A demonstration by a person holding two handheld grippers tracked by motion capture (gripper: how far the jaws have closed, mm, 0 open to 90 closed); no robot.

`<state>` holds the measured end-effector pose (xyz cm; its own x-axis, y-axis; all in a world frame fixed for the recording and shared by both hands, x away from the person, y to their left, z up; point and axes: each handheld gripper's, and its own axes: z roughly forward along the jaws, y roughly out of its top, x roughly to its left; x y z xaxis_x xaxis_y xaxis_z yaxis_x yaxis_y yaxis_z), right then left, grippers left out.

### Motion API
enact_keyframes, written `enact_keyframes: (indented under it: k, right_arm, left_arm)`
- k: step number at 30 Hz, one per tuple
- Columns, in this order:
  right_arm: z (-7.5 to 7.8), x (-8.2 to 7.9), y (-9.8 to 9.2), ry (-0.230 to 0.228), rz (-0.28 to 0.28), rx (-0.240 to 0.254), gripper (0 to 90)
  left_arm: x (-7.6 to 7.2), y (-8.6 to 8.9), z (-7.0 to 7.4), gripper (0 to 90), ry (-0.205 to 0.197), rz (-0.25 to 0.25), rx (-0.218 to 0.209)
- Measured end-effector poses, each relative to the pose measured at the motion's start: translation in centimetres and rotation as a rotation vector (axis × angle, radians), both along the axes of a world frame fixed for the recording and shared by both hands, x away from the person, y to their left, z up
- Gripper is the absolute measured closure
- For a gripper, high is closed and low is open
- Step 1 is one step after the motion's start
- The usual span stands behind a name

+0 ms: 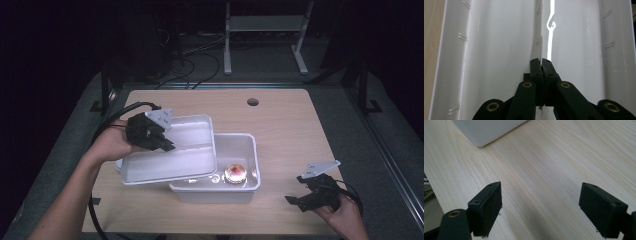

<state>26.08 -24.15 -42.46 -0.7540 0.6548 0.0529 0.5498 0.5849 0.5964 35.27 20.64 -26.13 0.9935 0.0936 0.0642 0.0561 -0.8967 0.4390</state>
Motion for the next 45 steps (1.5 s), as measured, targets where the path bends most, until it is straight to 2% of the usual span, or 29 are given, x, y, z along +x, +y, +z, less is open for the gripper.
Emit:
enact_keyframes:
  k: [5, 11, 16, 24, 30, 38, 40, 45]
  right_arm:
    - [0.0, 0.1, 0.0, 0.000, 0.000, 0.004, 18.0]
    - [0.1, 0.1, 0.0, -0.006, 0.005, 0.008, 18.0]
    - [0.2, 0.0, -0.1, -0.013, 0.007, 0.012, 18.0]
    - [0.2, 0.0, -0.1, -0.014, 0.010, 0.010, 18.1]
    - [0.3, 0.0, -0.1, -0.015, 0.009, 0.013, 18.0]
    - [0.3, -0.1, -0.1, -0.017, 0.011, 0.014, 18.0]
    - [0.4, -0.1, -0.2, -0.018, 0.011, 0.014, 18.0]
    - [0.4, 0.0, -0.2, -0.019, 0.011, 0.015, 18.1]
  left_arm:
    - [0.4, -2.2, -0.2, 89.2, 0.004, -0.026, 0.016]
    - [0.8, -4.9, -0.6, 89.2, 0.022, -0.048, 0.011]
    - [1.3, -6.8, -1.3, 89.2, 0.035, -0.063, 0.003]
    - [1.5, -9.2, -2.5, 89.1, 0.047, -0.099, 0.018]
    - [1.6, -10.3, -3.4, 89.1, 0.067, -0.107, 0.031]
    - [1.7, -11.4, -4.2, 89.1, 0.068, -0.127, 0.062]
    - [1.8, -11.5, -4.4, 89.1, 0.069, -0.134, 0.077]
    - [1.8, -11.5, -4.7, 89.1, 0.072, -0.132, 0.078]
